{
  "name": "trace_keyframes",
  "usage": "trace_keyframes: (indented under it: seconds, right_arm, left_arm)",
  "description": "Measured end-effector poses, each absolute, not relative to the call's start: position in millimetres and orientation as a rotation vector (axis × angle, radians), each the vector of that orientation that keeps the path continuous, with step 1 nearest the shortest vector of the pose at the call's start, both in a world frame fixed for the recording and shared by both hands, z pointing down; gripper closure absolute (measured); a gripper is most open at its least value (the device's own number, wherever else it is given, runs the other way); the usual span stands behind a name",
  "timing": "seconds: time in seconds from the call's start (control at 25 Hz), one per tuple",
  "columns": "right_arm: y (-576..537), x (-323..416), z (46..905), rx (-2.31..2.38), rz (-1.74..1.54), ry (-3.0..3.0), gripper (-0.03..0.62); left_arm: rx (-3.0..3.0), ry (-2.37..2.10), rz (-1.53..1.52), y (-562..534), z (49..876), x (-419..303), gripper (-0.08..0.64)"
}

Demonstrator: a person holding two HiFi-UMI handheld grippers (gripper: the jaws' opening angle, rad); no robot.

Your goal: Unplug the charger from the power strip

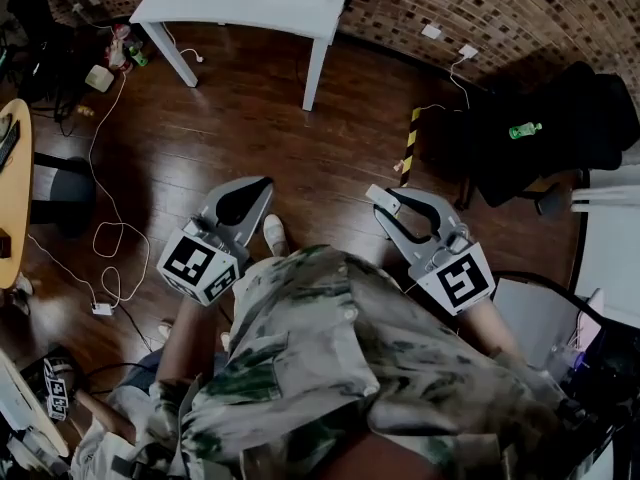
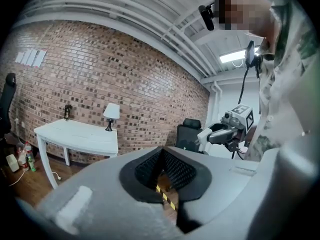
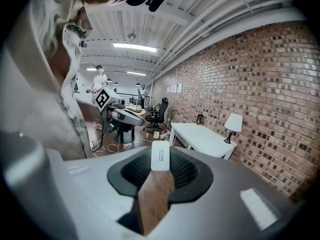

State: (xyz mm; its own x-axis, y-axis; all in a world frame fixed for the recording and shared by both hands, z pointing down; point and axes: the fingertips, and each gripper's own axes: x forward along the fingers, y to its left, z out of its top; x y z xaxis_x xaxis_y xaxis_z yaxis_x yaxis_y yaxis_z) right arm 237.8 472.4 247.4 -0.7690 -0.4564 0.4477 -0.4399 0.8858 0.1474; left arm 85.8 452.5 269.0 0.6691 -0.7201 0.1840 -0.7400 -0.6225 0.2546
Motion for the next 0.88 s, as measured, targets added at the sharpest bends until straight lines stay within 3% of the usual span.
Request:
trace_keyframes:
  seconds: [0.52, 0.88]
  right_arm:
    - [539.8, 341.8, 266.6, 0.599, -0.022, -2.617, 0.485]
    - [520.3, 305.9, 251.8, 0.607, -0.014, -2.623, 0.486]
  left_arm:
    - [2.525, -1.202, 0.113, 539.3, 285.6, 200.0, 0.557]
    - [2.513, -1.247, 0.125, 532.4, 259.5, 157.5, 0.557]
